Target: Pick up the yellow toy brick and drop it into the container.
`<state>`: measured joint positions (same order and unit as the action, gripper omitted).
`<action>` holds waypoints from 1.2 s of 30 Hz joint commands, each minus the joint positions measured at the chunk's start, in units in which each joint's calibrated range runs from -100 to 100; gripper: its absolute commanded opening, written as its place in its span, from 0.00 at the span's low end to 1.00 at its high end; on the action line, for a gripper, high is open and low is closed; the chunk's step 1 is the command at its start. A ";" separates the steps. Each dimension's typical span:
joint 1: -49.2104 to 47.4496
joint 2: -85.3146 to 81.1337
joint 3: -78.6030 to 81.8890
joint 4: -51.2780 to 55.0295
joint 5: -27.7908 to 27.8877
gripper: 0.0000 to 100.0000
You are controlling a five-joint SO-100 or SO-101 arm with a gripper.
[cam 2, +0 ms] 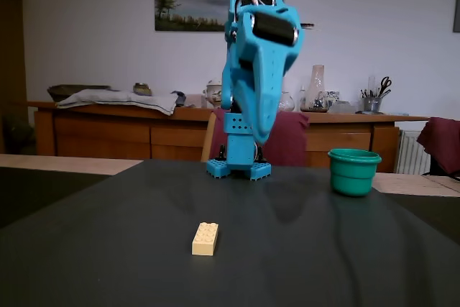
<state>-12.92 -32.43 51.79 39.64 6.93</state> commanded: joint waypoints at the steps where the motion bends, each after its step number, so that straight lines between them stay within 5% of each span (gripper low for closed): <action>1: 1.66 0.98 -2.69 -1.48 1.65 0.00; 6: 3.98 -1.13 -2.69 -1.48 6.82 0.00; 12: 3.29 -4.00 1.19 -0.95 22.50 0.00; 24: 3.36 -3.24 8.23 -1.57 42.31 0.00; 36: 5.06 -3.24 11.30 -1.57 46.18 0.00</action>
<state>-8.24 -34.89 63.30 38.67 52.83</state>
